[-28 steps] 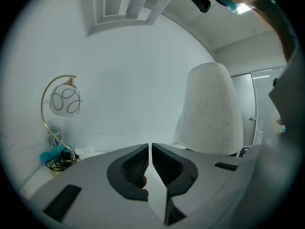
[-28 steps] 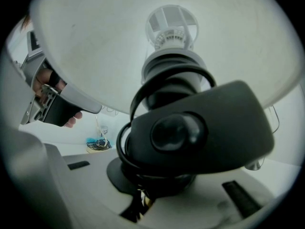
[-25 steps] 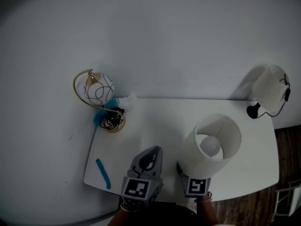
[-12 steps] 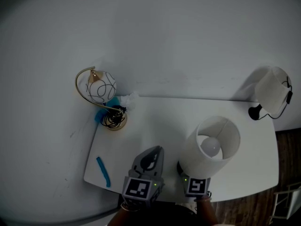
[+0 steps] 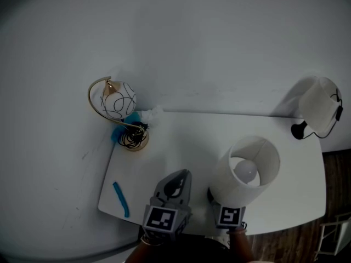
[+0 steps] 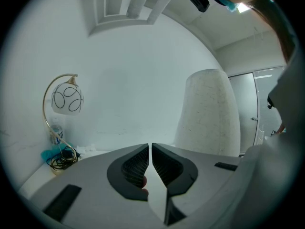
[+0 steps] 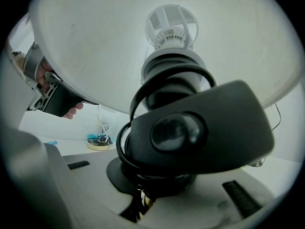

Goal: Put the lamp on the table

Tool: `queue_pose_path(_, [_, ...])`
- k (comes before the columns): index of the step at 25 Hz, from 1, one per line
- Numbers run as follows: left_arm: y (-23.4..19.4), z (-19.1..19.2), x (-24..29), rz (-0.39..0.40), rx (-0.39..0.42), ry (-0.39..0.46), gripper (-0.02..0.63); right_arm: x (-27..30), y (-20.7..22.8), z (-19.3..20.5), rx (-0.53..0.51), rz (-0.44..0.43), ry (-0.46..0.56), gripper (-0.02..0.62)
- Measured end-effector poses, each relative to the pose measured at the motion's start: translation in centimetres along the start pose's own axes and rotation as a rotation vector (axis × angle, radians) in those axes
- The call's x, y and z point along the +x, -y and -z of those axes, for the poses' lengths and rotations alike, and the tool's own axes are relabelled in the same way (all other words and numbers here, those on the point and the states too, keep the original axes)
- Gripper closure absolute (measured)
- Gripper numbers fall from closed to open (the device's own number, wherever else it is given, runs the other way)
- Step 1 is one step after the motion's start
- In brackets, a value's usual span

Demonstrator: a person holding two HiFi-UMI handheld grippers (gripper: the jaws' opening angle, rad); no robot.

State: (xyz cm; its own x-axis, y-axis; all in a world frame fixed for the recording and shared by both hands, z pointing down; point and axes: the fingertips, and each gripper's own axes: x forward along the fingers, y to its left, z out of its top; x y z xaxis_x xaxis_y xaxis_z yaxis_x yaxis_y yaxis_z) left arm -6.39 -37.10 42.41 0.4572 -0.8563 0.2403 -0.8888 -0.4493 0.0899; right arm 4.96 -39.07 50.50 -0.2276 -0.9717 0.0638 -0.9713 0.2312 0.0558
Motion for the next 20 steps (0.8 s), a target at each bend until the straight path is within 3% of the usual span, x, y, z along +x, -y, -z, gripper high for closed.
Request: queue_pose_path(20, [0.8,0.0,-0.1,0.014,0.013,0.003,0.591,-1.1,-0.2,1.6,0.018,0.014,-0.048,0.568])
